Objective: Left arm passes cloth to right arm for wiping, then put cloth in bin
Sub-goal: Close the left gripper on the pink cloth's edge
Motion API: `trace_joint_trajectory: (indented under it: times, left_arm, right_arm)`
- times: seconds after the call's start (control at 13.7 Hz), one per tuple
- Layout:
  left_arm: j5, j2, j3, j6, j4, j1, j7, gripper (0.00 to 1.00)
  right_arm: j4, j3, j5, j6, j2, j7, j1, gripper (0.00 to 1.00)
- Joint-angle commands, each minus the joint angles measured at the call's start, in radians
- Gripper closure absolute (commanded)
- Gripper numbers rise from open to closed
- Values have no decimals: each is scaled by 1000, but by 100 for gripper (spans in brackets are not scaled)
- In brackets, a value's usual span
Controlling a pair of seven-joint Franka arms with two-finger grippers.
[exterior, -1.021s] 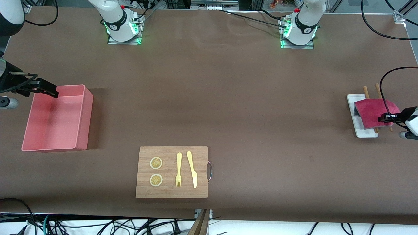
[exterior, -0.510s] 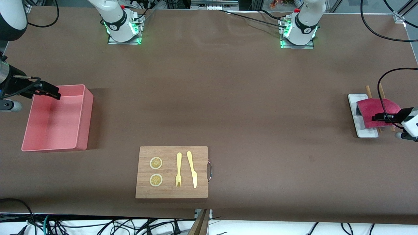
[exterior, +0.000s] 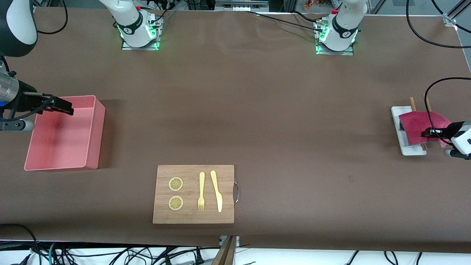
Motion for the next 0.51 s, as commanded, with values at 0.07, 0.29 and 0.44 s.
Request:
trace_joint_trajectory:
  times: [0.07, 0.29, 0.44]
  left_arm:
    - [-17, 11, -1, -15, -6, 3, -6, 74]
    - [-17, 12, -1, -15, -10, 1, -19, 71]
    - [-17, 12, -1, -15, -10, 1, -20, 73]
  right_arm:
    - [9, -2, 5, -11, 10, -8, 0, 0]
    - [9, -2, 17, -12, 10, 9, 2, 0]
    - [16, 0, 16, -11, 18, 35, 3, 0]
